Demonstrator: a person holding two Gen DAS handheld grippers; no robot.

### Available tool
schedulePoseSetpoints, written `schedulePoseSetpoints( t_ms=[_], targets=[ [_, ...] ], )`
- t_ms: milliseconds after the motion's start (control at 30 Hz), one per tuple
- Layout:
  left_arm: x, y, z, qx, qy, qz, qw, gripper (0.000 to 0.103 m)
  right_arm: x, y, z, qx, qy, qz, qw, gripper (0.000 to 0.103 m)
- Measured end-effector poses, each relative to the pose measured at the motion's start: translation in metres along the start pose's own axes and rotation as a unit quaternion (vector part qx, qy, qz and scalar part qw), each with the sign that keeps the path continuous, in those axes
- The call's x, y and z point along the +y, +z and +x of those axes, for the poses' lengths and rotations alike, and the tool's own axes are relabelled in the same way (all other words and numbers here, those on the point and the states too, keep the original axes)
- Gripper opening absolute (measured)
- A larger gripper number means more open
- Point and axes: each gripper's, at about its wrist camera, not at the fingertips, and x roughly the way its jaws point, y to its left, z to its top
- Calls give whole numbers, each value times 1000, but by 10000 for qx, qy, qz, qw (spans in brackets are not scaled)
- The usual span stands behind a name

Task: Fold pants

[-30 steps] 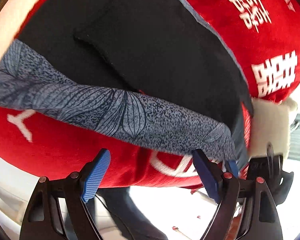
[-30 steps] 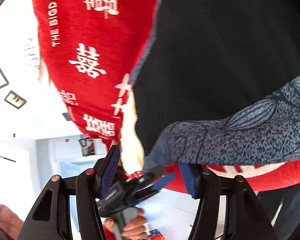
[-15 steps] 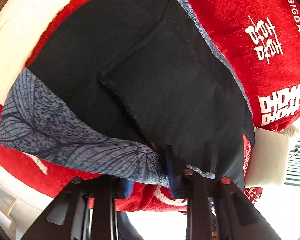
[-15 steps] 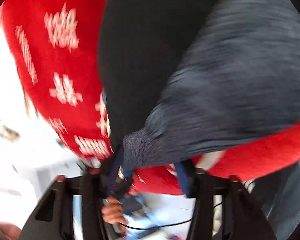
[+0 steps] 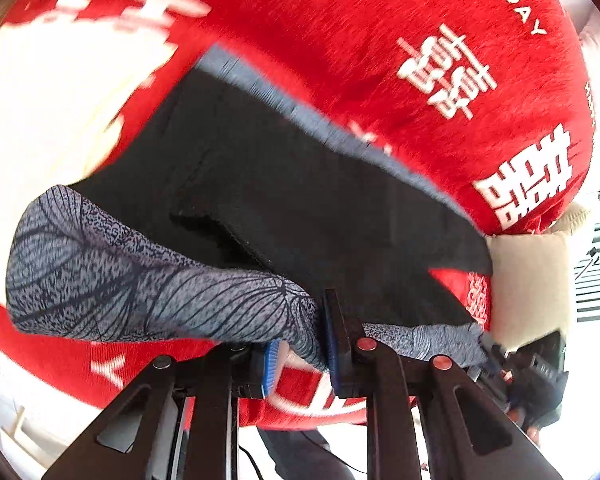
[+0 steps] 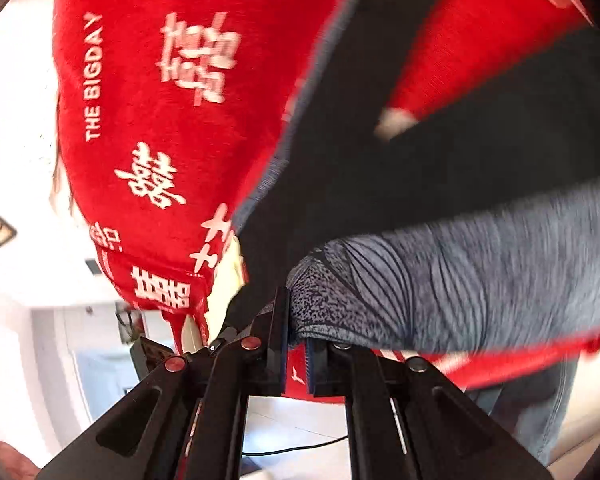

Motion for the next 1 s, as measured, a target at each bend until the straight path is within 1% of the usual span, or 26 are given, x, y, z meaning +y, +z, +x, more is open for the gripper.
schedulePoseSetpoints(
  t_ms=[33, 133, 267, 333, 400, 500, 567, 633, 667, 700, 733, 767, 800, 833, 867, 900, 933, 967, 1000],
  targets=[
    [-7, 11, 0, -45, -8, -8, 10000, 22, 9, 13, 2, 63, -36, -119, 9999, 7],
    [-24, 50, 6, -199, 15, -41, 9998, 22, 34, 66, 27, 389, -248, -408, 9981, 7],
    [-39, 107, 36, -291, 174, -17, 9994, 22, 50, 145, 78, 897, -480, -634, 9928, 7],
    [-39, 136, 64, -271, 344, -6, 9990, 22, 47, 173, 104, 1130, -655, -698, 9890, 7],
    [-33, 153, 90, -236, 576, 23, 9981, 22, 41, 202, 133, 1351, -863, -719, 9844, 7],
    [-18, 168, 127, -101, 878, -79, 9961, 22, 25, 231, 174, 1644, -1141, -798, 9765, 8],
    [-10, 173, 145, 91, 1033, -229, 9943, 23, 13, 239, 193, 1805, -1277, -859, 9715, 10],
    [-12, 174, 141, 86, 1081, -257, 9938, 24, 10, 243, 200, 1857, -1288, -814, 9707, 12],
    [-17, 173, 136, 73, 1173, -186, 9929, 30, 14, 242, 198, 1865, -1262, -861, 9705, 17],
    [-25, 170, 126, -13, 1377, -45, 9905, 50, 20, 240, 194, 1850, -1268, -987, 9695, 21],
    [-32, 165, 116, -144, 1575, 92, 9874, 63, 30, 236, 187, 1789, -1324, -1205, 9674, 33],
    [-40, 159, 103, -350, 1782, 269, 9830, 75, 44, 229, 179, 1720, -1471, -1584, 9611, 39],
    [-42, 155, 96, -414, 1799, 374, 9821, 75, 56, 221, 173, 1683, -1602, -1917, 9535, 40],
    [-44, 152, 93, -394, 1759, 451, 9826, 75, 70, 211, 167, 1670, -1717, -2293, 9434, 40],
    [-48, 149, 93, -346, 1773, 513, 9822, 75, 78, 203, 166, 1698, -1749, -2496, 9372, 39],
    [-49, 147, 98, -286, 1856, 602, 9804, 75, 83, 196, 167, 1784, -1754, -2641, 9315, 39],
    [-50, 147, 108, -220, 1972, 698, 9776, 75, 87, 187, 173, 1887, -1814, -2805, 9235, 35],
    [-49, 148, 118, -161, 2099, 752, 9747, 75, 89, 181, 181, 1932, -1926, -2963, 9153, 30],
    [-47, 151, 131, -118, 2188, 753, 9728, 75, 89, 177, 192, 1988, -2040, -3102, 9070, 29]
  ],
)
